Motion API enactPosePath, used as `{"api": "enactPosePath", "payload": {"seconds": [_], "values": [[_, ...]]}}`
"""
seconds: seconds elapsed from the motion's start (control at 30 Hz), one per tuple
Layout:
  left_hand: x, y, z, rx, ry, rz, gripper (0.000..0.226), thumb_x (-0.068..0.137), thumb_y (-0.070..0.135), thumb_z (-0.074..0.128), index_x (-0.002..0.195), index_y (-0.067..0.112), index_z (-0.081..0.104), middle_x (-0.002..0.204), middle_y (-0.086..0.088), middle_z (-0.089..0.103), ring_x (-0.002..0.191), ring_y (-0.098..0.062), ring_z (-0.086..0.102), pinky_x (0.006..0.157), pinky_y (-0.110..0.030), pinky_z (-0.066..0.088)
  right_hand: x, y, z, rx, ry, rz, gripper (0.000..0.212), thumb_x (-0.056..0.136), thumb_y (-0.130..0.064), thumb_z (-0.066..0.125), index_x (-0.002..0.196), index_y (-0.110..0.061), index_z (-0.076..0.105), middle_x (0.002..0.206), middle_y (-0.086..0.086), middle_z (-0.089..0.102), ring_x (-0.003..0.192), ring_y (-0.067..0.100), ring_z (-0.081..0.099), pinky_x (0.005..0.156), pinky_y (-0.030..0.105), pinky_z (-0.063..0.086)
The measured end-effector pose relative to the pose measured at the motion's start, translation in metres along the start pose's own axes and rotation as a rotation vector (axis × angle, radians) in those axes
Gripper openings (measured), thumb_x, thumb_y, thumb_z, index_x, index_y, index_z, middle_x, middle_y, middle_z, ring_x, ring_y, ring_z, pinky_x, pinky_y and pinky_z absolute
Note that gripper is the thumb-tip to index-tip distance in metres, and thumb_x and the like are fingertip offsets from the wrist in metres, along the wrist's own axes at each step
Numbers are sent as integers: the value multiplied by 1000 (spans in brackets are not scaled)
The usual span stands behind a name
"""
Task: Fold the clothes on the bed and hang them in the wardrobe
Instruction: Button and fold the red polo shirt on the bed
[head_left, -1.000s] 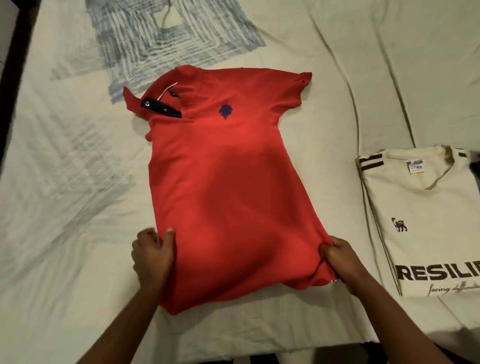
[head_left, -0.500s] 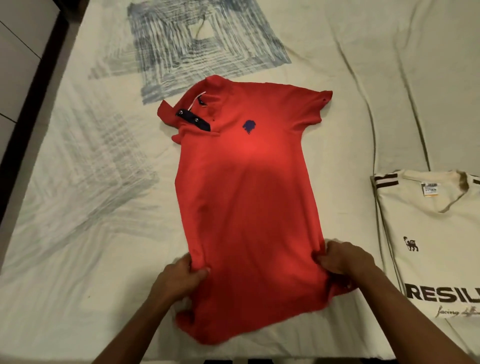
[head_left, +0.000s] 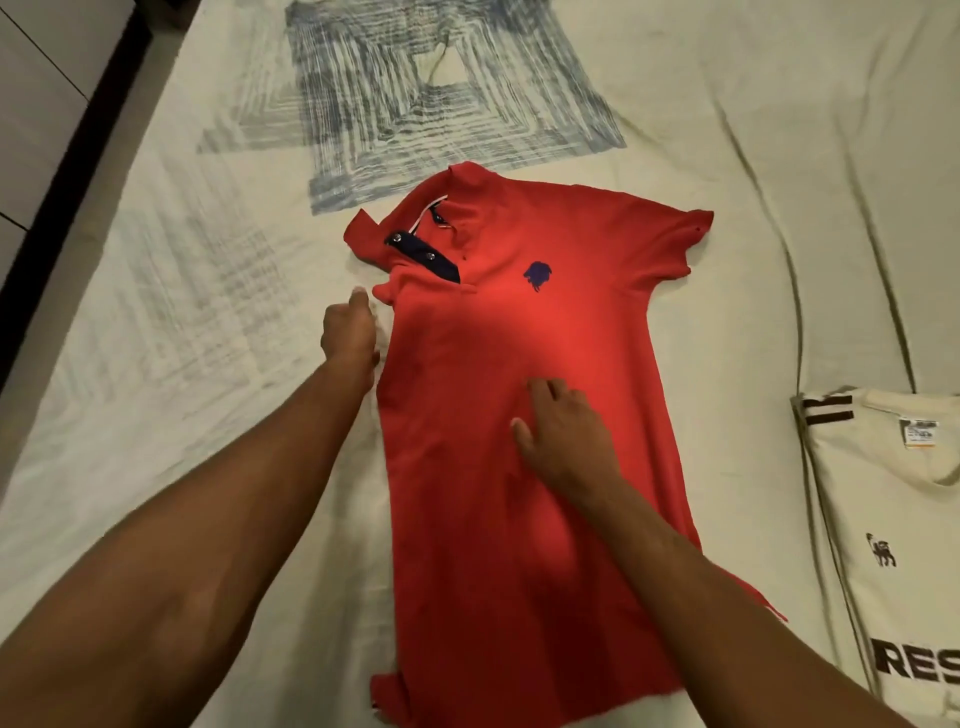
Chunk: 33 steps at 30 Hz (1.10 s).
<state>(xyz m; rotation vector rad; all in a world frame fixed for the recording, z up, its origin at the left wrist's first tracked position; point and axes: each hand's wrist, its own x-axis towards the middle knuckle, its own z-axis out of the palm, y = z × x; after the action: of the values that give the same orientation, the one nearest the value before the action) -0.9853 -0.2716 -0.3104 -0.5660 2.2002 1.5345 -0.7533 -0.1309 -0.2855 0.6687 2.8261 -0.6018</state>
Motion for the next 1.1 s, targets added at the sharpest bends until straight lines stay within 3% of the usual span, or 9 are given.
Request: {"api": "enactPosePath", "payload": {"seconds": [0.1, 0.2, 0.37, 0.5, 0.57, 0.73, 0.87, 0.97, 1.1], "values": [[29, 25, 9, -26, -31, 15, 61, 88, 65, 48, 103, 7, 62, 80, -13, 61, 59, -23, 56, 49, -27, 43, 18, -21, 7, 72, -4, -89, 46, 93, -32, 57, 133, -10, 51, 128, 14, 56, 112, 37, 56, 92, 46, 48], [67, 48, 17, 94, -37, 59, 91, 60, 83, 56, 113, 9, 60, 100, -17, 68, 84, -30, 69, 73, -42, 57, 34, -37, 14, 114, -13, -116, 44, 95, -32, 55, 134, -13, 50, 126, 12, 57, 110, 36, 57, 88, 44, 49], [62, 108, 38, 129, -58, 247, 13, 81, 16, 64, 69, 18, 59, 66, -7, 66, 47, -16, 56, 53, -29, 46, 51, -52, 26, 180, -35, -99, 40, 97, -32, 52, 133, -14, 51, 124, 12, 59, 110, 35, 58, 88, 42, 47], [22, 148, 68, 21, -665, 704, 18, 96, 0, 55, 102, 16, 61, 95, -4, 63, 75, 1, 58, 67, -16, 45, 62, -55, 28, 271, 101, 11, 33, 98, -32, 49, 125, -14, 55, 117, 10, 64, 105, 33, 61, 84, 41, 44], [22, 146, 71, 103, -741, 760, 24, 98, 1, 51, 114, 17, 59, 103, -4, 60, 84, 5, 57, 73, -13, 44, 70, -52, 25, 303, 144, 93, 29, 99, -31, 50, 122, -13, 55, 116, 10, 65, 104, 33, 61, 83, 42, 44], [68, 89, 57, 421, -154, 468, 18, 94, 27, 57, 110, 19, 61, 112, -2, 65, 102, -23, 62, 84, -31, 49, 86, -48, 18, 349, 147, 148, 32, 101, -42, 47, 110, -12, 55, 107, 13, 68, 100, 36, 62, 77, 44, 44], [74, 49, 39, 924, -337, 422, 54, 83, 53, 69, 119, 15, 56, 108, -7, 62, 97, -27, 59, 87, -41, 52, 95, -55, 17, 405, 51, 248, 45, 97, -55, 46, 102, -11, 53, 103, 18, 68, 98, 38, 63, 77, 43, 45], [65, 54, 26, 760, -303, 511, 28, 86, 36, 65, 107, 17, 66, 107, -14, 70, 94, -32, 65, 76, -34, 50, 99, -59, 19, 344, 20, 242, 28, 96, -35, 51, 102, -8, 53, 105, 20, 68, 100, 39, 63, 77, 43, 45], [75, 70, -27, 255, 385, 342, 16, 93, 35, 52, 100, 23, 59, 114, -7, 68, 106, -25, 62, 82, -26, 44, 96, -69, 19, 386, 71, 96, 18, 93, -27, 47, 93, -12, 55, 98, 15, 66, 93, 37, 61, 75, 43, 43]]}}
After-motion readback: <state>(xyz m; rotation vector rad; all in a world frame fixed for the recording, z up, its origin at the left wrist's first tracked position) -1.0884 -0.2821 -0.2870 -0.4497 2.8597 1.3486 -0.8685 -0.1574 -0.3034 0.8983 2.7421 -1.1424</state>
